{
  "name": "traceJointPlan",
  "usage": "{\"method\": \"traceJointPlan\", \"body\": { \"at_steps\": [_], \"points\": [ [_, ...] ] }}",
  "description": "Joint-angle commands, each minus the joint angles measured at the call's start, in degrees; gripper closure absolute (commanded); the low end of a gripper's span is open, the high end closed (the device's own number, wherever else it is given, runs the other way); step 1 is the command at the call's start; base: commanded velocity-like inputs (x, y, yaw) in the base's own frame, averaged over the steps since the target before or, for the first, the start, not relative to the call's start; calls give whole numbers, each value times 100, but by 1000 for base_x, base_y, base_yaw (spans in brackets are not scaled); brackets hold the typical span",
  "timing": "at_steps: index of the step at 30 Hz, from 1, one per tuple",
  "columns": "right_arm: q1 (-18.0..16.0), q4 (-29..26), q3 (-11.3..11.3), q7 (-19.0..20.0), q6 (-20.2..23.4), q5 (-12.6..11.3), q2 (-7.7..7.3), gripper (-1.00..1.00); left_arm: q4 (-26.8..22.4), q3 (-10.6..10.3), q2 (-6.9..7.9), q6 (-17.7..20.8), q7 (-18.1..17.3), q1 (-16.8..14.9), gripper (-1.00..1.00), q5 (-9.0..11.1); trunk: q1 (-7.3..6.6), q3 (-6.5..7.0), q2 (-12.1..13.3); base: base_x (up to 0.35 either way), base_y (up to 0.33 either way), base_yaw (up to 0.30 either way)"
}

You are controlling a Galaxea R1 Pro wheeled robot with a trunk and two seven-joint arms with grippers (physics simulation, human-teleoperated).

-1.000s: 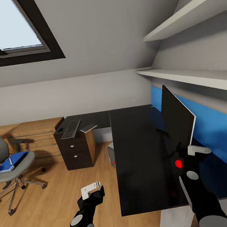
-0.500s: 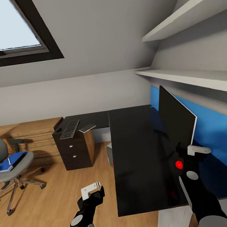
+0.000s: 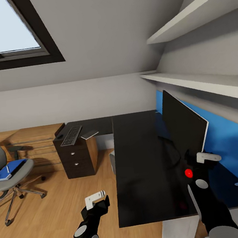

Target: In the bedroom, organize the workspace by keeping the computer under the desk, ensuring the monitor is on the desk, placing the keyboard on the desk next to the monitor, placing the mouse on the desk next to the keyboard, moving the folder from the swivel chair onto the desk next to the mouse, stacking the notebook on top of the folder with the pen on top of the notebook, and positioning the swivel chair next to the desk.

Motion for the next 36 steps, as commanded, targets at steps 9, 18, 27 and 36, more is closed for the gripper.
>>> {"method": "traceJointPlan", "body": {
  "at_steps": [9,18,27,36],
  "points": [
    [-5,-2,-16,-11,-11,43,3,-100,-8,-8,1,14,51,-5,-100,44,0,-7,-4,0,-58,0],
    [-5,-2,-17,-20,-20,47,-7,-100,-8,-8,1,17,53,-5,-100,49,0,-7,-4,-21,-61,0],
    [-5,-2,-16,-20,-20,47,-7,-100,-7,-8,1,14,56,-5,-100,47,0,-7,-4,-60,-73,0],
    [-5,-2,-17,-20,-20,47,2,-100,-8,-8,1,14,57,-5,-100,49,0,-7,-4,-4,-5,0]
  ]
}}
